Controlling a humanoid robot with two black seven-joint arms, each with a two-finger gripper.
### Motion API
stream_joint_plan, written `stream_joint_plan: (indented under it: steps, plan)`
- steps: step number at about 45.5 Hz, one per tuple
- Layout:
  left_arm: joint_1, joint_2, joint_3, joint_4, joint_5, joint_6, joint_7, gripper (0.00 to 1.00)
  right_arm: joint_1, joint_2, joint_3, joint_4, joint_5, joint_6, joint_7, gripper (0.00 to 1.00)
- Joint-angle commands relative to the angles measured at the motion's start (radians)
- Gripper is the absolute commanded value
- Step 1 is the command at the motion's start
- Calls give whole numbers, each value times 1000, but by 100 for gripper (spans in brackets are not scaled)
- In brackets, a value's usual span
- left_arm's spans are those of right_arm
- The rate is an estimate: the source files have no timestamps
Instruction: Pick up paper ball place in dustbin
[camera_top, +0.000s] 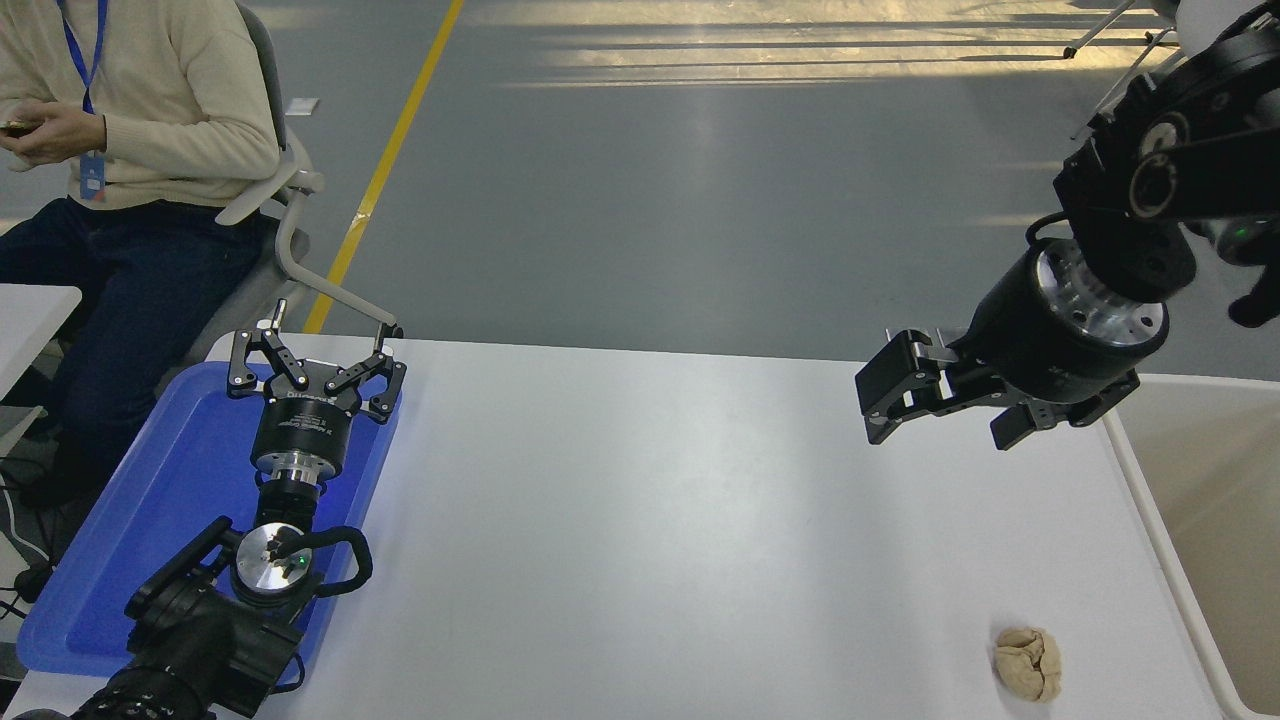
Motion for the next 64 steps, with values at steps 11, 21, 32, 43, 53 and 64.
stream_joint_plan:
  steps: [11, 21, 32, 43, 53, 64]
  plan:
    - [0, -1, -1, 0, 0, 0, -2, 100, 0, 4, 5, 0, 0, -7, 0, 100]
    - [0, -1, -1, 0, 0, 0, -2, 100, 1, 1, 8, 0, -2, -7, 0, 100]
    - [0, -1, -1, 0, 0, 0, -2, 100, 1, 1, 16, 0, -7, -6, 0, 100]
    - [0, -1, -1, 0, 0, 0, -2, 100, 0, -4, 16, 0, -11, -7, 0, 100]
    - [0, -1, -1, 0, 0, 0, -2, 100, -20, -25, 9, 0, -28, -22, 0, 100]
    - [0, -1, -1, 0, 0, 0, -2, 100, -64, -39, 6, 0, -95, -26, 1, 100]
